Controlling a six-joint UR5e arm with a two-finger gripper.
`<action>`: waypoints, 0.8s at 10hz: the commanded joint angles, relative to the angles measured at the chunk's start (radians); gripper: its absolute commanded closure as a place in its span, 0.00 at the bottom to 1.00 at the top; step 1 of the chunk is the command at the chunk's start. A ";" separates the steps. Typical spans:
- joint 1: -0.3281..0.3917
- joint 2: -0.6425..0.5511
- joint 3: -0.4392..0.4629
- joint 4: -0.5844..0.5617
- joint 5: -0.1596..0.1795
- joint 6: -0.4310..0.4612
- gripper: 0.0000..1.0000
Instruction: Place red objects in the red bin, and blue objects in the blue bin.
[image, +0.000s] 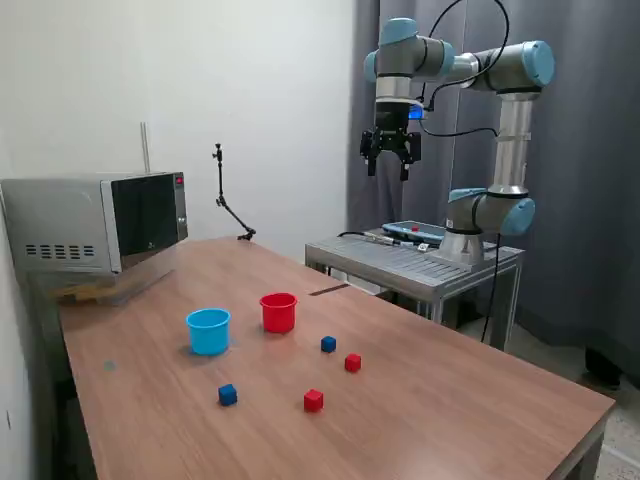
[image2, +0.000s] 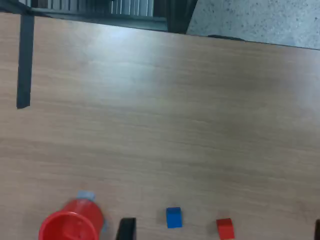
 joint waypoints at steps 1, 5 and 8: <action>-0.005 -0.014 0.003 -0.002 0.002 0.002 0.00; -0.008 -0.015 0.012 -0.002 0.002 0.002 0.00; -0.009 -0.015 0.008 -0.002 0.002 0.002 0.00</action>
